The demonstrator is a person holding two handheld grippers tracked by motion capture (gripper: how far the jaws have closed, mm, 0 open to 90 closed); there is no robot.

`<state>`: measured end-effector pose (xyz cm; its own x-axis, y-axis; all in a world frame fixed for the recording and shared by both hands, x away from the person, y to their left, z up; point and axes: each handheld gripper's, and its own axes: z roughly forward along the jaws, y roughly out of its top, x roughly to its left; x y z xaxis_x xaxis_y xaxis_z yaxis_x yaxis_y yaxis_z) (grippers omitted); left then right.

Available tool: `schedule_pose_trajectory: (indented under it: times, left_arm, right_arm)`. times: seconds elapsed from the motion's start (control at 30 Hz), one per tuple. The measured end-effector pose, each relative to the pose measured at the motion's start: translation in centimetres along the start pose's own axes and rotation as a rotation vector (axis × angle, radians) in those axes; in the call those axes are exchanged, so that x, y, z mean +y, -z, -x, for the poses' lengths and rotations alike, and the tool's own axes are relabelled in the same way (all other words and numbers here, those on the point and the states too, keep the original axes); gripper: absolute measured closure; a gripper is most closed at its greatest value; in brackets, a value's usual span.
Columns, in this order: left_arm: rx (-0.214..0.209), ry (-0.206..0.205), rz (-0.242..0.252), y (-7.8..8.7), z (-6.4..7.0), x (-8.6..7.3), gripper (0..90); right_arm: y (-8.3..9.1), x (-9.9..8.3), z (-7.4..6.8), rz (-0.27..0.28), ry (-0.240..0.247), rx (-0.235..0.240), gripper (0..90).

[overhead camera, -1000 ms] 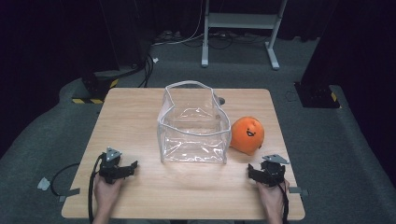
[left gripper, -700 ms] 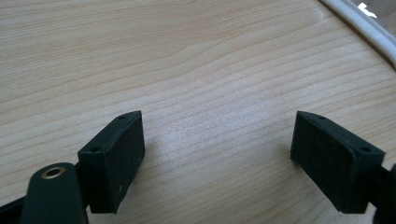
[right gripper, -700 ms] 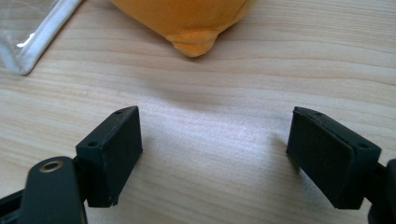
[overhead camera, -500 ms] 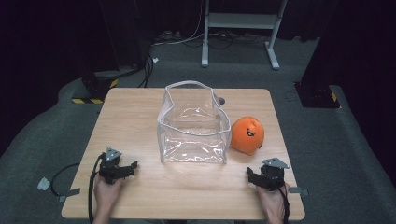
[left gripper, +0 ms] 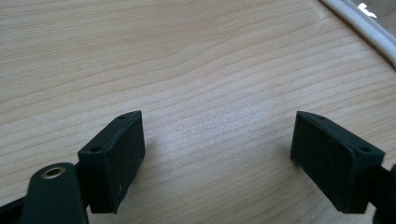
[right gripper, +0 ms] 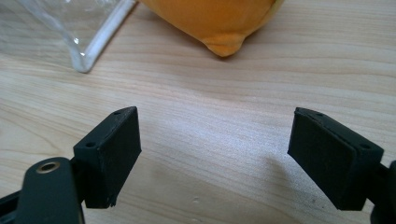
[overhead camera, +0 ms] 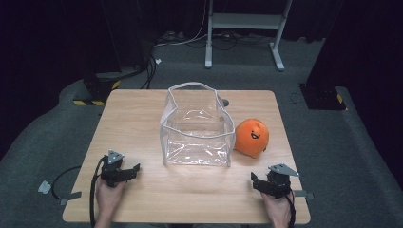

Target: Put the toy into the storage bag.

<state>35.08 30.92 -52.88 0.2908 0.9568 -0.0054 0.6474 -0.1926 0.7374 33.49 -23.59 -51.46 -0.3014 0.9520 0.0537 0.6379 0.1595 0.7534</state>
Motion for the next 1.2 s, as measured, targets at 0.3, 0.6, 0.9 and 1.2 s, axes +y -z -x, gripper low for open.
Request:
schedule_pose_trajectory:
  times: [0.3, 0.6, 0.9, 1.2]
  left_arm:
    - [-0.001, 0.001, 0.000, 0.0, 0.0, 0.0, 18.1]
    - [-0.003, 0.005, 0.003, 0.0, 0.0, 0.0, 18.2]
    - [-0.002, 0.004, 0.002, 0.0, 0.0, 0.0, 18.2]
    - [-0.002, 0.004, 0.002, 0.0, 0.0, 0.0, 18.2]
  right_arm:
    - [1.0, 0.2, 0.4, 0.024, -0.026, 0.026, 16.4]
    - [1.5, 0.5, 0.5, 0.049, -0.031, 0.040, 16.2]
    - [1.9, 0.9, 0.5, 0.071, -0.052, 0.056, 17.0]
    - [2.3, 1.4, 0.7, 0.094, -0.056, 0.064, 18.6]
